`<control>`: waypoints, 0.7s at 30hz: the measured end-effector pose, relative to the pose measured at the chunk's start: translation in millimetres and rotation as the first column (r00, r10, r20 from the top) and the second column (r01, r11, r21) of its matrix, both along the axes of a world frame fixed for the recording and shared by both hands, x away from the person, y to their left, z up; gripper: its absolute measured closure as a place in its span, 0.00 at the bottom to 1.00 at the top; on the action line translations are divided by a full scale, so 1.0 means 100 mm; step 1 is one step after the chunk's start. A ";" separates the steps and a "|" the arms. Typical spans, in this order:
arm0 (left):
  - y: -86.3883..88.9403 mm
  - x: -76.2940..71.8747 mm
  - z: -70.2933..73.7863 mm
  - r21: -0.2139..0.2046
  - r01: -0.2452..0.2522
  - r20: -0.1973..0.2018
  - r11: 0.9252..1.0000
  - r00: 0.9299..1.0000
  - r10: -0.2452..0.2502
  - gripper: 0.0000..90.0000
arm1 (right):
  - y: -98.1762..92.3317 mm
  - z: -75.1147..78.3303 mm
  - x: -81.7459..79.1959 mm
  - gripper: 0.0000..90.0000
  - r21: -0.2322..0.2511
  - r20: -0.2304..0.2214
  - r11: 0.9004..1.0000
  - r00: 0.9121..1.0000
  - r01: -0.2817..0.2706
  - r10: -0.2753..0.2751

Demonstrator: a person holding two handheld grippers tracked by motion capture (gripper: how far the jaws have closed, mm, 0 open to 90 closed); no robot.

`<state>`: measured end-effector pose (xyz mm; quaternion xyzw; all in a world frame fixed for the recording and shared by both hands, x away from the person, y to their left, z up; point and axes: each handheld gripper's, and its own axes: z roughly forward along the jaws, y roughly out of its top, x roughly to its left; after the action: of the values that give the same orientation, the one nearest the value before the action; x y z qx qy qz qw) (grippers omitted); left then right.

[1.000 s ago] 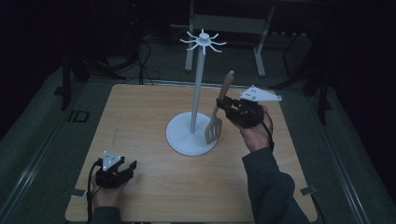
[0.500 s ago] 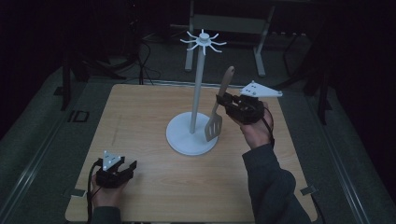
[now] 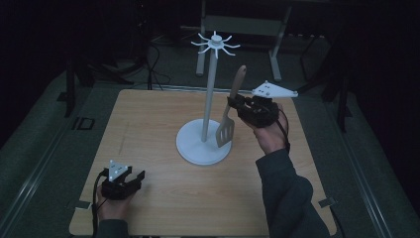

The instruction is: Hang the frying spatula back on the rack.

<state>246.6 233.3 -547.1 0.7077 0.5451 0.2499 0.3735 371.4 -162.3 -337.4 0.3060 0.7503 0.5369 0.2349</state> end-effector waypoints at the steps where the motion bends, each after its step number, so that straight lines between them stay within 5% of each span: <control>1: 0.00 0.00 0.00 0.000 0.000 0.000 1.000 1.000 0.000 0.52 | 0.00 0.01 0.01 0.83 -0.002 0.001 1.000 1.000 -0.001 0.001; 21: 0.00 0.00 0.00 -0.001 -0.002 0.001 1.000 1.000 0.002 0.52 | 0.10 0.15 0.14 0.83 -0.018 -0.012 1.000 1.000 -0.018 0.017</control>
<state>246.7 233.2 -547.1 0.7069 0.5457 0.2501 0.3740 385.5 -151.9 -322.1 0.3005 0.7592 0.5302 0.2286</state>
